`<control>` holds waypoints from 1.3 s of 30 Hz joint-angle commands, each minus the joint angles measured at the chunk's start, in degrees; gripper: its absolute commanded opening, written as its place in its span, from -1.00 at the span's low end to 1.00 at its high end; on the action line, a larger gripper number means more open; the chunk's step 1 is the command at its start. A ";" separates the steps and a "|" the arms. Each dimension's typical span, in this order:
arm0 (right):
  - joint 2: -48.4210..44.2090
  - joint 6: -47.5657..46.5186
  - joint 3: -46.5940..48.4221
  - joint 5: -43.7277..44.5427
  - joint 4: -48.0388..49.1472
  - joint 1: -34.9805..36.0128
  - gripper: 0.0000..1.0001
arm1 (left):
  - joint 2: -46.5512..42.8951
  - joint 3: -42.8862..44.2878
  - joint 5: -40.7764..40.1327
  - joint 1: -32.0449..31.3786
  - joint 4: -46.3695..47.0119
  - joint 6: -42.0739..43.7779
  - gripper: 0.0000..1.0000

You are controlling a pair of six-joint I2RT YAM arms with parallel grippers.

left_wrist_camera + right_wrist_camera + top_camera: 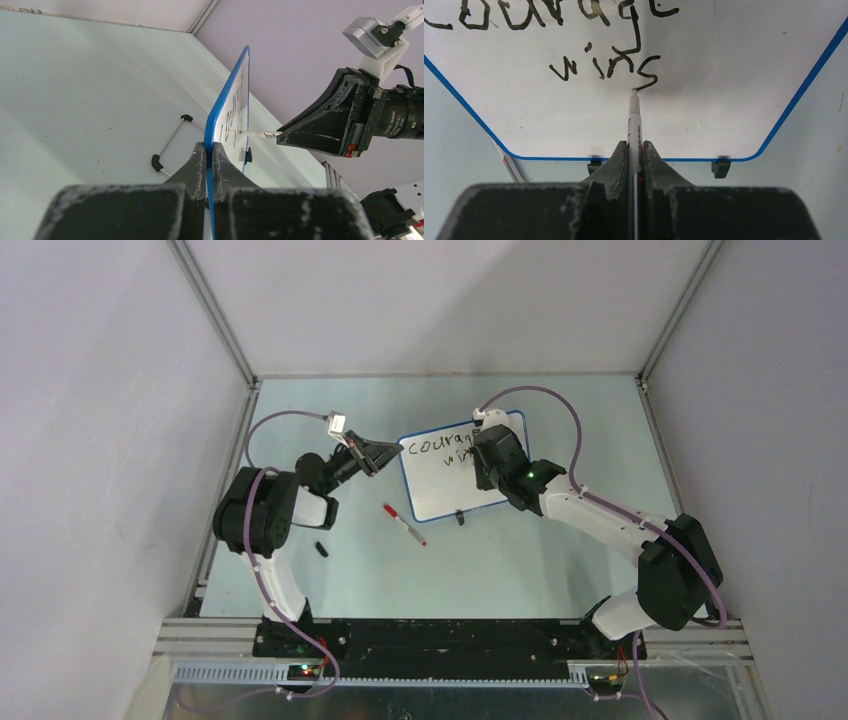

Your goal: Write a sentence on the whiteboard

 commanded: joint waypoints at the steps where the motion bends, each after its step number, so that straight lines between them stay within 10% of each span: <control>1: -1.63 -0.59 2.19 0.02 1.83 0.27 -1.00 | -0.68 0.65 1.62 -0.34 1.93 2.97 -1.00; 39: -17.40 -9.14 -16.66 7.32 28.20 11.72 -1.00 | -1.41 -0.71 1.05 -0.28 1.92 3.02 -1.00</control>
